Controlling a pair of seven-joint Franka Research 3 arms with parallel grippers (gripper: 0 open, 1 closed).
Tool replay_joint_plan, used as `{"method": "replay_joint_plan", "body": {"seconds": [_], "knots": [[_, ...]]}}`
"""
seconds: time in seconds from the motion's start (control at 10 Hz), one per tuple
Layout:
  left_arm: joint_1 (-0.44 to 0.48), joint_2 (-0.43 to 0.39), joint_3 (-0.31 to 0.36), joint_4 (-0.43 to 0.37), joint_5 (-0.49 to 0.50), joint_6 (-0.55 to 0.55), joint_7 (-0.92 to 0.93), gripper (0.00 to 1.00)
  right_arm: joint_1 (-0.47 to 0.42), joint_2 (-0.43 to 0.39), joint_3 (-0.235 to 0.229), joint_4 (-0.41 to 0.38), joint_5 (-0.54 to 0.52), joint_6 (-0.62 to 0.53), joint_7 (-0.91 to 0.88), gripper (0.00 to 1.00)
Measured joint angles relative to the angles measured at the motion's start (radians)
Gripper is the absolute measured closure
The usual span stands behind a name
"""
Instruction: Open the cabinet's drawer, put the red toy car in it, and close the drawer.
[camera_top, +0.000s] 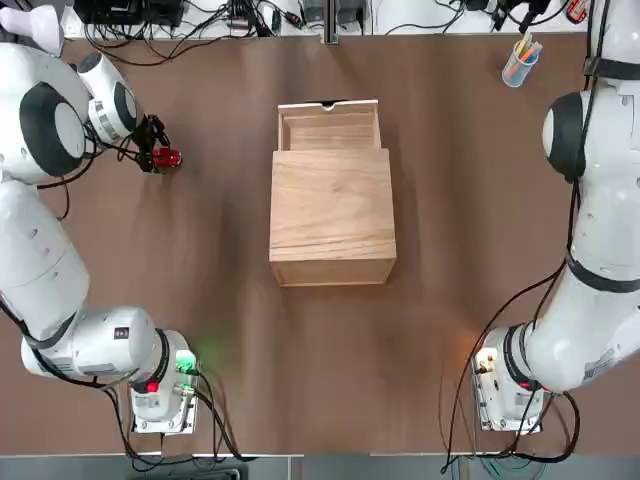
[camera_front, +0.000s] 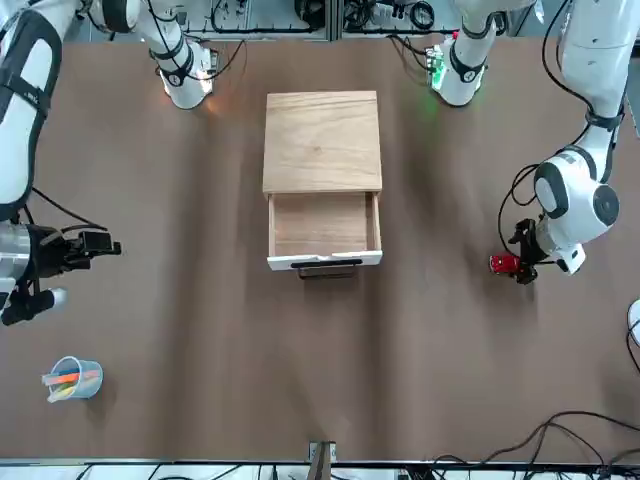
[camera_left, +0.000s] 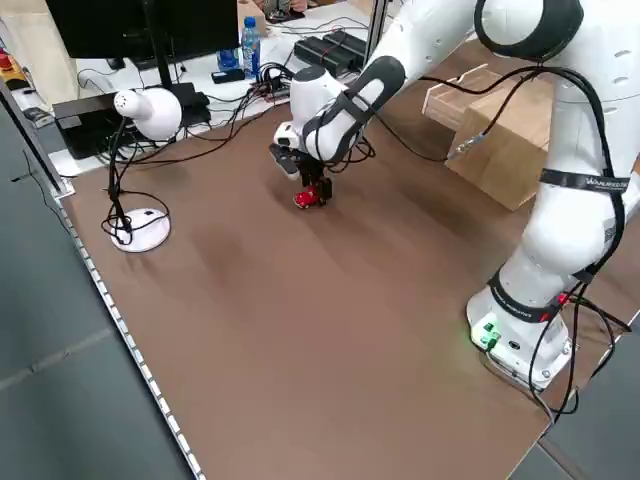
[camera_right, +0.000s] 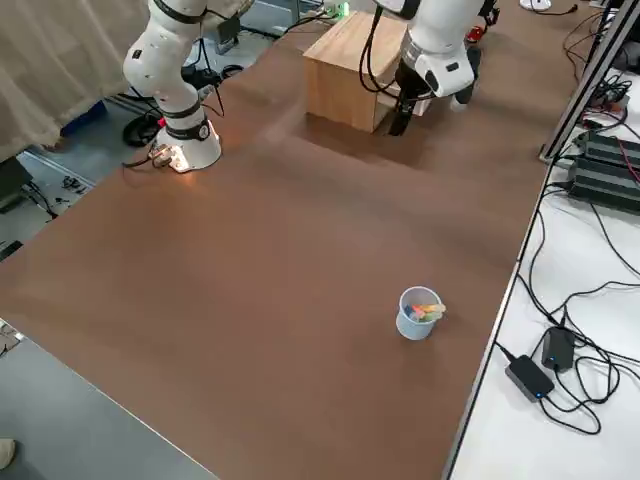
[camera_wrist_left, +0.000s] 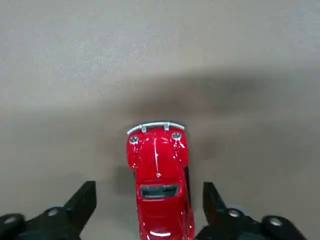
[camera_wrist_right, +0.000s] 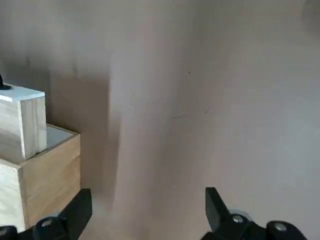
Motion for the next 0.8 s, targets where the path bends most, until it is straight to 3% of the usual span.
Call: {"method": "replay_joint_plan", "body": {"seconds": [0.2,0.3,0.5,0.6,0.8], "knots": [[0.000,-0.010,-0.003,0.011,-0.001,0.001,-0.014,0.45,-0.022,-0.035,0.027,0.003,-0.084,0.021,0.013,0.00],[0.000,-0.032,-0.017,0.022,-0.001,-0.008,-0.024,0.59,-0.070,-0.069,0.105,0.003,-0.161,0.041,0.033,0.00],[-0.002,-0.120,-0.082,0.072,-0.002,-0.102,-0.088,0.59,-0.173,-0.143,0.302,-0.004,-0.328,0.081,0.116,0.00],[-0.004,-0.173,-0.134,0.091,0.000,-0.161,-0.145,0.59,-0.205,-0.174,0.368,-0.020,-0.371,0.096,0.146,0.00],[-0.010,-0.258,-0.274,0.108,0.057,-0.228,-0.324,0.59,-0.265,-0.242,0.442,-0.075,-0.407,0.109,0.158,0.00]]}}
